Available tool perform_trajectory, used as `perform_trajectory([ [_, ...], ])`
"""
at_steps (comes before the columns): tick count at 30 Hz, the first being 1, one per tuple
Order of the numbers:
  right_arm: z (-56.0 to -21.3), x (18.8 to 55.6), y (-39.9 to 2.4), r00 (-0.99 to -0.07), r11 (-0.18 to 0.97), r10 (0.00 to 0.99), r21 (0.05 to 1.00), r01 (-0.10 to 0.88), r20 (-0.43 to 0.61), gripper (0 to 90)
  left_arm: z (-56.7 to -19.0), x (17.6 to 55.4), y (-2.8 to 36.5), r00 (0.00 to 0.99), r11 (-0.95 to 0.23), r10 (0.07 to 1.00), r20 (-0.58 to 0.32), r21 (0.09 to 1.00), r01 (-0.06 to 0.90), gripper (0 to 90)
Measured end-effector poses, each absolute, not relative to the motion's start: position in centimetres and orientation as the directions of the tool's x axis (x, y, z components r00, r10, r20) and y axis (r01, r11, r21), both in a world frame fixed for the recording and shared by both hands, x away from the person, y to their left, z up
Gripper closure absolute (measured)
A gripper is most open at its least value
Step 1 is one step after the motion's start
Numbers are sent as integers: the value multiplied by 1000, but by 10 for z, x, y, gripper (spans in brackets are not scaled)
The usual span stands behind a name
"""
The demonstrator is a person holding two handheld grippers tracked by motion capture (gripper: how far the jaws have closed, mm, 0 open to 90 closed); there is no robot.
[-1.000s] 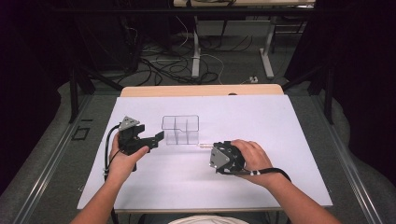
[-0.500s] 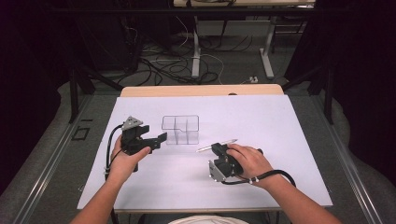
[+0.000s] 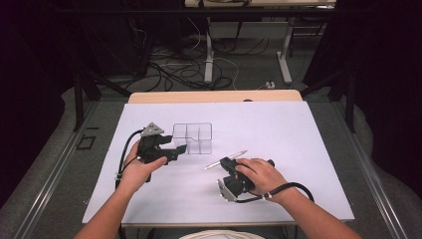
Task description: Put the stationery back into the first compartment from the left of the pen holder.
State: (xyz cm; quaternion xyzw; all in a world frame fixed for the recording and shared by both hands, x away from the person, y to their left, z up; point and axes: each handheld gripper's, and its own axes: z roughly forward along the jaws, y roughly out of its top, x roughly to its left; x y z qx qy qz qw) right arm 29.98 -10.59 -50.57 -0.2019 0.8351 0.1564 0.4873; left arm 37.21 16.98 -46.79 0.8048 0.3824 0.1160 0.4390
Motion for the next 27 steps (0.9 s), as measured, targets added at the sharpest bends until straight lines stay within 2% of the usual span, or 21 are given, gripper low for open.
perform_trajectory([
  [4, -506, 300, -105, -434, 864, -212, 40, -502, -876, 800, -469, 372, 164, 717, -374, 681, -151, 770, 518, 299],
  [14, -507, 299, -101, -411, 850, -258, -4, -526, -874, 801, -470, 371, 150, 757, -445, 626, -187, 711, 544, 452],
  [27, -511, 299, -99, -411, 848, -269, -12, -530, -871, 800, -466, 372, 129, 793, -518, 575, -200, 661, 543, 495],
])
